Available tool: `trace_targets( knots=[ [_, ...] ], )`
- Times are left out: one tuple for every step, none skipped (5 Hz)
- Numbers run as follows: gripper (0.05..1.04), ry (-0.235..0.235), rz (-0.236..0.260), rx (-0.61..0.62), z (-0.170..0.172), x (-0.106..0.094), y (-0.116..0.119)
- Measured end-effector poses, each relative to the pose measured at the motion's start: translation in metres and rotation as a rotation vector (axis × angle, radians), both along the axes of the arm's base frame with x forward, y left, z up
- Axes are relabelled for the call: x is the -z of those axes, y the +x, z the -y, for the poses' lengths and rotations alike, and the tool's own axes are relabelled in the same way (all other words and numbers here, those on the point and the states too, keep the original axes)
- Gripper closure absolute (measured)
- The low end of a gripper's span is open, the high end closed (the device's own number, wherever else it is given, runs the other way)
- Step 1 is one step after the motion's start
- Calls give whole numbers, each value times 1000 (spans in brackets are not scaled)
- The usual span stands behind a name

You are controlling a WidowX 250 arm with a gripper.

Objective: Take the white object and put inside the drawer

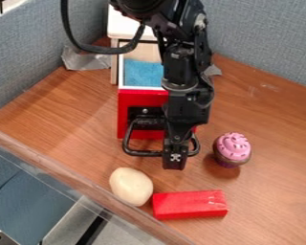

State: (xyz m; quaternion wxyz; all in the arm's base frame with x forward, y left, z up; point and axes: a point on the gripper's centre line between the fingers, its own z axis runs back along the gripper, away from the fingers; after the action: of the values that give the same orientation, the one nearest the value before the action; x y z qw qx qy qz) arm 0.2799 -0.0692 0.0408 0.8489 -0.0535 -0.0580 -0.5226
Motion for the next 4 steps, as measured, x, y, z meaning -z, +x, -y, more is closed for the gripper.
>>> trace_targets(
  knots=[
    [83, 2, -9, 2, 0, 3, -1],
    [83, 1, 11, 13, 1, 4, -2],
    [83, -6, 49, 50, 2, 5, -3],
    [83, -18, 46, 80, 7, 6, -11]
  ],
)
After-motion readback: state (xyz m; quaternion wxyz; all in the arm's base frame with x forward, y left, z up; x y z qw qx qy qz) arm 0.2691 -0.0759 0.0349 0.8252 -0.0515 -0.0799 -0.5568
